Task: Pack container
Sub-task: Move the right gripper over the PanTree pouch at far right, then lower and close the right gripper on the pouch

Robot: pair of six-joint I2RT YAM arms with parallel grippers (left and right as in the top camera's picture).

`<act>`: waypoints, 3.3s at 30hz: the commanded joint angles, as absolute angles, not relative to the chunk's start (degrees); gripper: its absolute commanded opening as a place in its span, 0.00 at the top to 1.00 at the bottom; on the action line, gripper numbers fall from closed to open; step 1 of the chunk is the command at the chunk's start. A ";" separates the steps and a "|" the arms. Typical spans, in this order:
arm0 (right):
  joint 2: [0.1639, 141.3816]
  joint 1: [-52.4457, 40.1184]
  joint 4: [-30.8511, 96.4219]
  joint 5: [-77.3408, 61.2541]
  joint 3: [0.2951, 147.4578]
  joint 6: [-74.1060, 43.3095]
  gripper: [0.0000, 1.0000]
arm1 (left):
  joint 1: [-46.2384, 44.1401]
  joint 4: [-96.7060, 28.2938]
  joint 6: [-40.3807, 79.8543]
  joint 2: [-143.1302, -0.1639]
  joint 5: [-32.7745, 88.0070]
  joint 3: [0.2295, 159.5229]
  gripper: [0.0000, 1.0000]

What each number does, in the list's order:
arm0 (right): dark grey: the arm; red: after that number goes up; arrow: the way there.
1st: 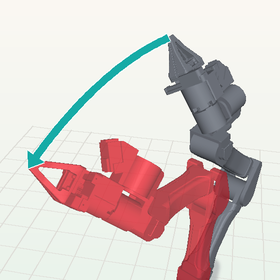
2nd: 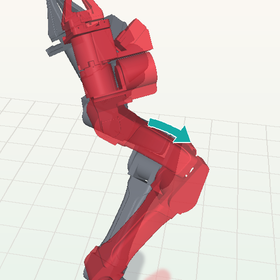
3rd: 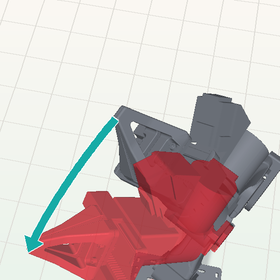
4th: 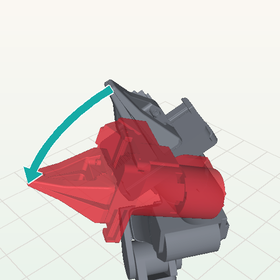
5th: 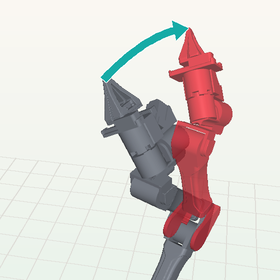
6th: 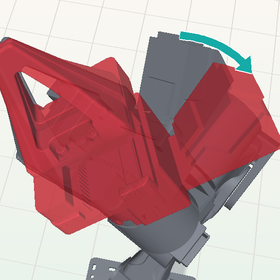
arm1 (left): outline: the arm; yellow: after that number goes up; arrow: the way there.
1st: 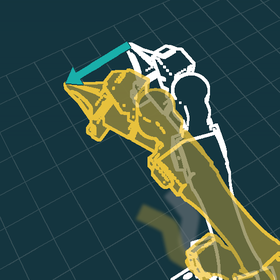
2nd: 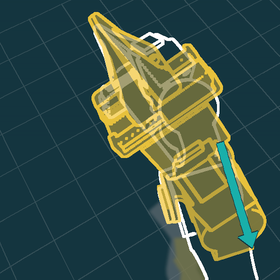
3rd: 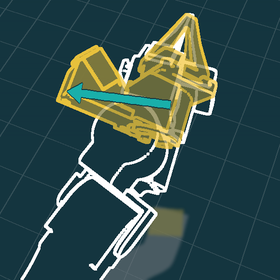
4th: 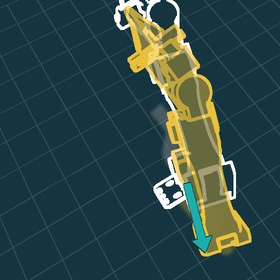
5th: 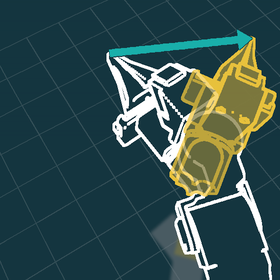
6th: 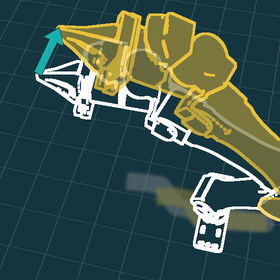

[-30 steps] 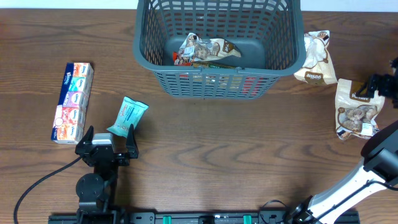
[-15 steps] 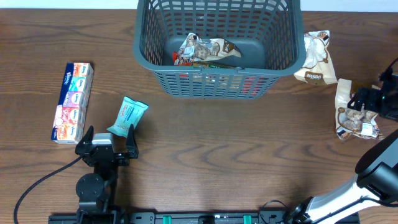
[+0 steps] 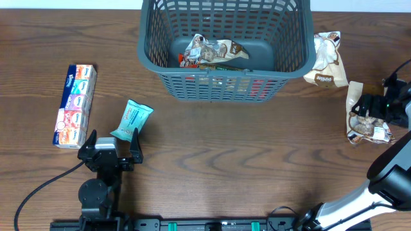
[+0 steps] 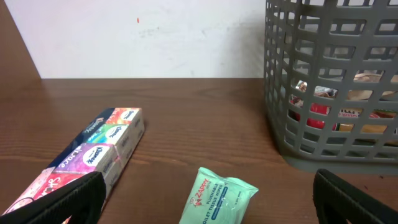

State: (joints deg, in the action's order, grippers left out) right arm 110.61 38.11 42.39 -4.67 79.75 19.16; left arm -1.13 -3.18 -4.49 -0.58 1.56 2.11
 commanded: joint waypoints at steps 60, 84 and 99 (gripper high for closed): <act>102.74 38.70 32.58 -13.93 66.41 16.10 0.98 | -1.04 -3.97 -4.19 -0.19 2.55 0.32 0.01; 102.54 38.70 35.75 -11.66 66.28 15.44 0.99 | -1.04 -3.97 -4.19 -0.19 2.55 0.32 0.01; 104.68 38.70 34.04 -5.80 65.84 13.74 0.33 | -1.04 -3.97 -4.19 -0.19 2.55 0.32 0.01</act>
